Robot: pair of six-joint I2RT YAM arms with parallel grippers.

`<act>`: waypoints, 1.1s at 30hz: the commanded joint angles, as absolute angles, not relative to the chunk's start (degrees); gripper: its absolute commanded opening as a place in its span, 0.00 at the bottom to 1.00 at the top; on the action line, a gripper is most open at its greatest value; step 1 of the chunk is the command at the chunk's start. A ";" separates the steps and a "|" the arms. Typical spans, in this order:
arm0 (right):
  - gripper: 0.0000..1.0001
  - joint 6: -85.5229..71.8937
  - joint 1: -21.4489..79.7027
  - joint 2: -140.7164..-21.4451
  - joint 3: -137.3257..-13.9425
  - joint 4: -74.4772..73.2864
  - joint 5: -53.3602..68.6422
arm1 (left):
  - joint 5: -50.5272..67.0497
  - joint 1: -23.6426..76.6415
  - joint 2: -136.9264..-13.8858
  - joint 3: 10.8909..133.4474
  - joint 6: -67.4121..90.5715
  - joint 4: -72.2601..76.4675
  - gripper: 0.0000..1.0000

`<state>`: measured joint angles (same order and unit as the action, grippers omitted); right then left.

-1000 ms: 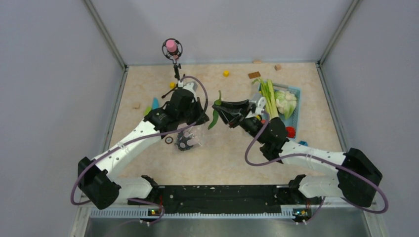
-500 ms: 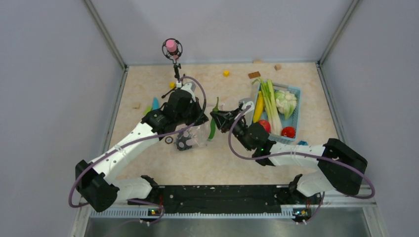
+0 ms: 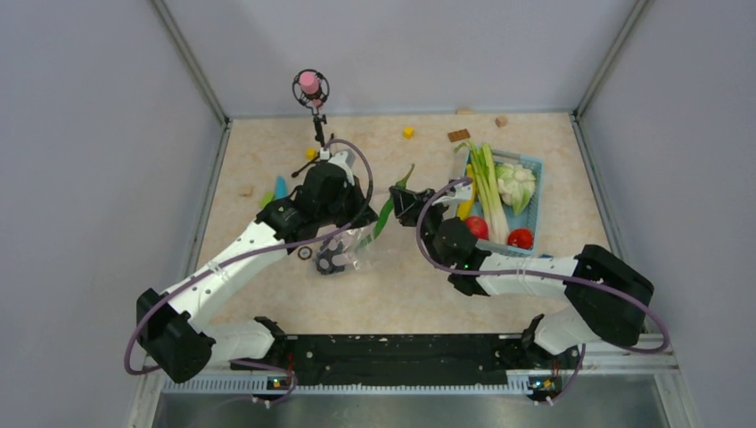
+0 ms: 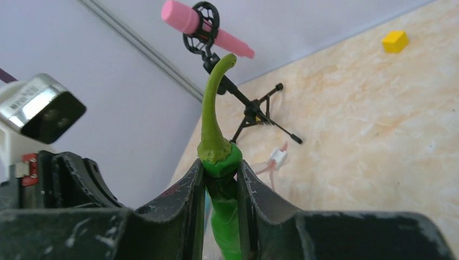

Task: Place the food in the zip-top bag and seal the zipper
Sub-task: Place the fake vegetable in the zipper food storage bag.

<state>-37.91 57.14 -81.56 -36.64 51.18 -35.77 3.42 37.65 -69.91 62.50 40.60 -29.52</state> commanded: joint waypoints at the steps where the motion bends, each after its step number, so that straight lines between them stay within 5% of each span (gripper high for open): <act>1: 0.00 -31.98 59.06 -83.64 -36.17 67.51 -38.08 | 5.61 37.44 -68.74 62.54 41.06 -25.78 0.00; 25: 0.17 -29.70 65.70 -93.01 -50.19 29.30 -41.08 | 7.64 37.44 -66.22 63.30 41.37 -23.67 0.00; 33: 0.57 -21.91 65.66 -91.04 -57.34 15.49 -36.78 | 5.18 37.44 -64.74 62.50 40.96 -23.99 0.00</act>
<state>-27.99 64.40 -91.70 -50.83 27.31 -42.83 4.08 36.84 -67.05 62.35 40.42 -30.22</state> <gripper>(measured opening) 0.497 0.015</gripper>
